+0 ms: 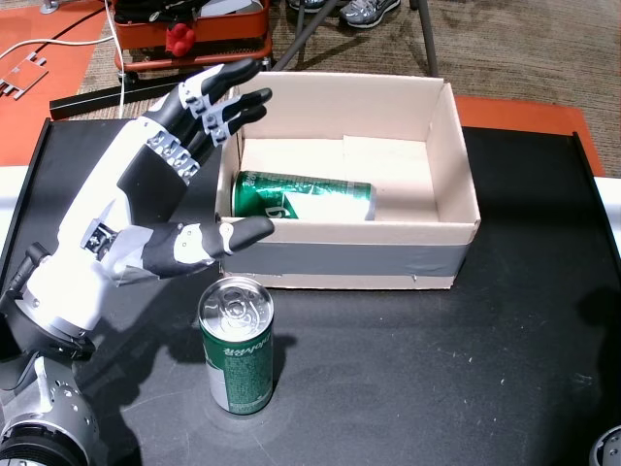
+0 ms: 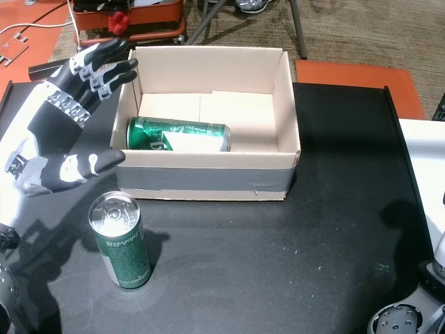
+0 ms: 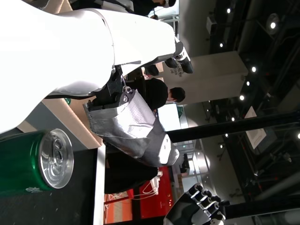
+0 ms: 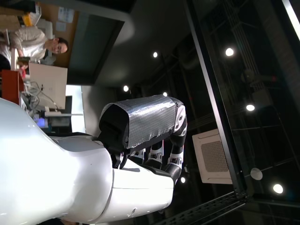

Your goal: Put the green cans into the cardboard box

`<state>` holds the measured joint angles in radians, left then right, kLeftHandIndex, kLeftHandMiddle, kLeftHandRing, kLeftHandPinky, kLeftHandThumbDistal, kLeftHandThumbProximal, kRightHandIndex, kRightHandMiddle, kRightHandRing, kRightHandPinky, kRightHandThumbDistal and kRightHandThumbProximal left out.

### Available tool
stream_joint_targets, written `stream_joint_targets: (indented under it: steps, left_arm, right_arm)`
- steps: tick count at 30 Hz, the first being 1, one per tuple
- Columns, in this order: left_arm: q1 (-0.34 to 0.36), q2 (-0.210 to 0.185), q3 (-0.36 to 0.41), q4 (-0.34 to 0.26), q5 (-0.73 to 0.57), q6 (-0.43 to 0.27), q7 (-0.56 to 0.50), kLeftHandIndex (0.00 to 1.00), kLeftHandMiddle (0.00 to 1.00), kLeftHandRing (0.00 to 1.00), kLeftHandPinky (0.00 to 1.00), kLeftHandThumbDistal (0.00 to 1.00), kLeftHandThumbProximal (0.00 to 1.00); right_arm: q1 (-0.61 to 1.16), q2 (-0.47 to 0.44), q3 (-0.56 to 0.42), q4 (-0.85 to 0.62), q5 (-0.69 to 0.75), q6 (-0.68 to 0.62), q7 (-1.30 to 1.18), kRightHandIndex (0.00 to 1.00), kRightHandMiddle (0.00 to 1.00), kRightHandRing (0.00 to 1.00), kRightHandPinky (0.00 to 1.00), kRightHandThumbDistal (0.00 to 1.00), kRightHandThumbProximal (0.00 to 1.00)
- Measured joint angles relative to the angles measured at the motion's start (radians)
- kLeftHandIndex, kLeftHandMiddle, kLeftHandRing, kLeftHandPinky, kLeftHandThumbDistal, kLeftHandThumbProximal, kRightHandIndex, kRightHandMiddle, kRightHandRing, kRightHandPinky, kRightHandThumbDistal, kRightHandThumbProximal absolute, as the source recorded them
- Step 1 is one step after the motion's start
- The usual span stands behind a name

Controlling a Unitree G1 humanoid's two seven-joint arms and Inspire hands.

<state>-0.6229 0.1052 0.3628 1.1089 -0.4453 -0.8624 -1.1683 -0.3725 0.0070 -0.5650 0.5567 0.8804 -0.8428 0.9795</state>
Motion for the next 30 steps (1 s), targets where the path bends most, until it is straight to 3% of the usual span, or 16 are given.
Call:
stream_joint_targets:
  steps: [5, 8, 13, 23, 30]
  left_arm:
    - [0.049, 0.0, -0.019, -0.023, 0.005, 0.0, 0.004, 0.9, 0.87, 0.94, 0.93, 0.94, 0.18]
    - [0.07, -0.004, -0.028, -0.035, 0.01, 0.002, 0.017, 0.9, 0.86, 0.92, 1.0, 0.99, 0.19]
    - [0.086, -0.026, -0.042, -0.032, 0.018, 0.002, 0.034, 0.91, 0.86, 0.91, 1.0, 1.0, 0.21]
    - [0.1, -0.028, -0.069, -0.033, 0.029, 0.008, 0.049, 0.91, 0.88, 0.93, 1.0, 0.98, 0.24]
    - [0.109, -0.028, -0.086, -0.033, 0.038, 0.001, 0.055, 0.91, 0.88, 0.92, 1.0, 0.97, 0.24]
  right_arm:
    - [0.0, 0.0, -0.002, -0.002, 0.0, 0.0, 0.0, 0.32, 0.36, 0.42, 0.5, 0.23, 0.33]
    - [0.0, 0.0, -0.005, -0.002, -0.001, 0.0, 0.0, 0.31, 0.35, 0.41, 0.5, 0.26, 0.34]
    - [0.0, 0.0, -0.011, -0.003, -0.01, -0.013, -0.021, 0.3, 0.34, 0.4, 0.49, 0.33, 0.34]
    - [0.015, -0.004, -0.012, -0.029, -0.031, -0.013, -0.061, 0.3, 0.33, 0.39, 0.49, 0.37, 0.37]
    - [0.019, -0.005, -0.012, -0.03, -0.051, -0.025, -0.095, 0.3, 0.34, 0.4, 0.49, 0.33, 0.38]
